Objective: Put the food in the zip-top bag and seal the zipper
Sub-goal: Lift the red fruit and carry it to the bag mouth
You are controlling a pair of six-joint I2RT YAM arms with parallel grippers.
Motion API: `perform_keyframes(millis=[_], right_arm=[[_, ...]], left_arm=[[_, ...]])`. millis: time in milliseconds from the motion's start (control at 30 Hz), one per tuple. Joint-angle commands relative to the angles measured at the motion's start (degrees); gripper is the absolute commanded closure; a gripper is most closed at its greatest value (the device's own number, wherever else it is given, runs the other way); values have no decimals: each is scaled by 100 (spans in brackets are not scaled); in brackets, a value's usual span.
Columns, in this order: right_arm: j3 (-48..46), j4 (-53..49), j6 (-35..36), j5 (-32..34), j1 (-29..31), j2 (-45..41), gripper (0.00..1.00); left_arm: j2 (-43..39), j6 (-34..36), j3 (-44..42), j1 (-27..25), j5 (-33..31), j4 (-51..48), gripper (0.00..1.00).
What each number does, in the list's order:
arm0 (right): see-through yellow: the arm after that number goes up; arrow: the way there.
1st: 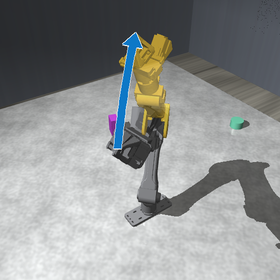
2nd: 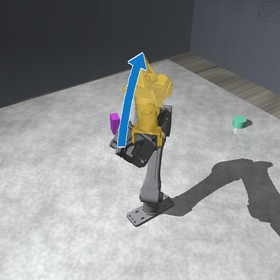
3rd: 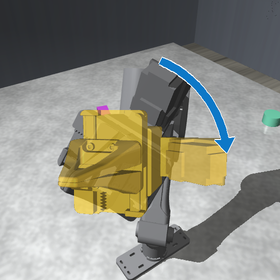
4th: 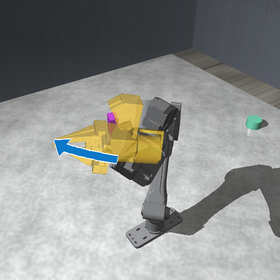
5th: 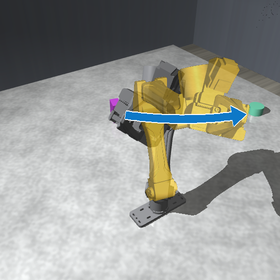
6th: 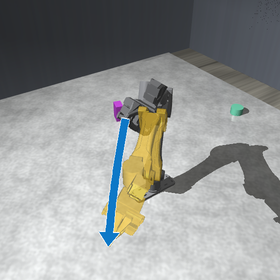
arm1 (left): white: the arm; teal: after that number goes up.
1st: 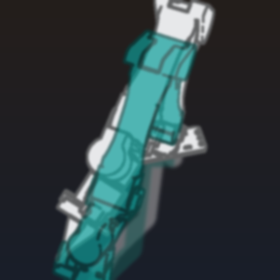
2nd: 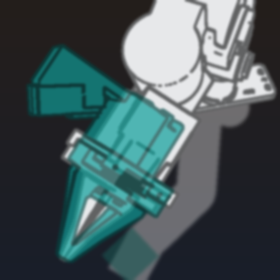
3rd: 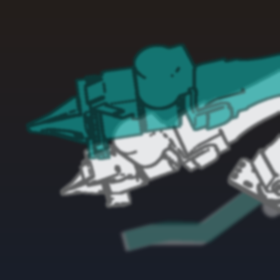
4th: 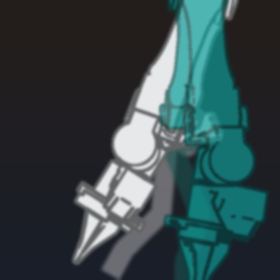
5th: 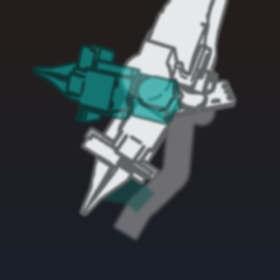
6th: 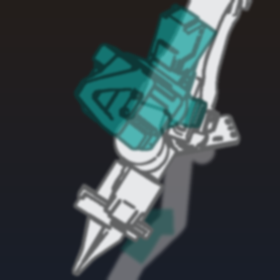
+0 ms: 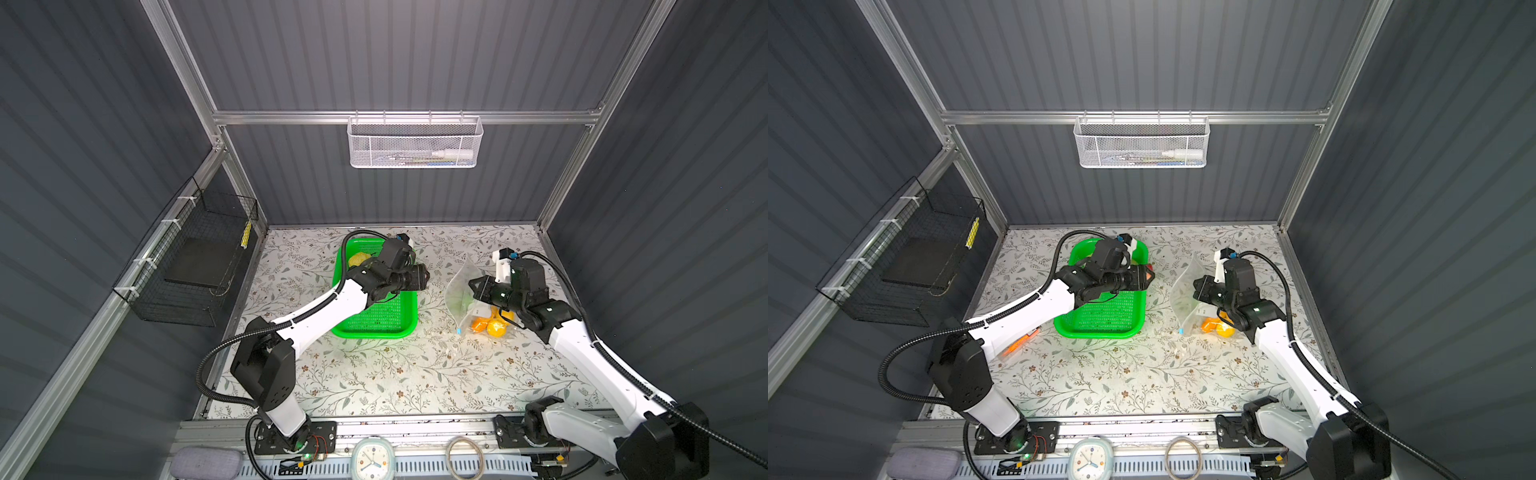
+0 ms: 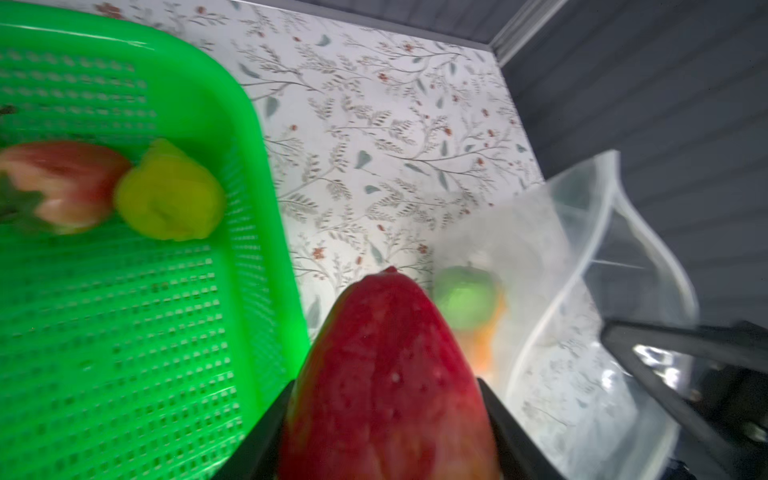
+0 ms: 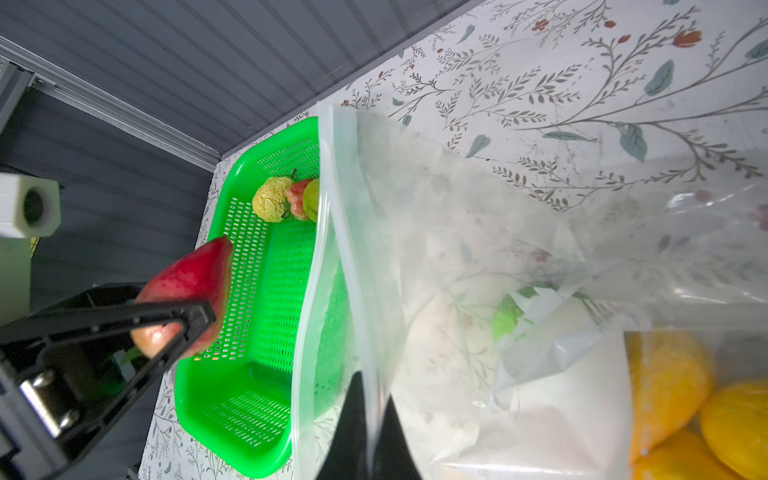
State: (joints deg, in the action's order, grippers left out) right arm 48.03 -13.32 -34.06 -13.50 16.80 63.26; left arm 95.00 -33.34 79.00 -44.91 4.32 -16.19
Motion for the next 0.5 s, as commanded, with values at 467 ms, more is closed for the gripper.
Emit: perform_keyframes(millis=[467], right_arm=[[189,-85,-139,-26,-27,-130,100]], left_arm=[[876,-621,413,-641,1692,1505,45]])
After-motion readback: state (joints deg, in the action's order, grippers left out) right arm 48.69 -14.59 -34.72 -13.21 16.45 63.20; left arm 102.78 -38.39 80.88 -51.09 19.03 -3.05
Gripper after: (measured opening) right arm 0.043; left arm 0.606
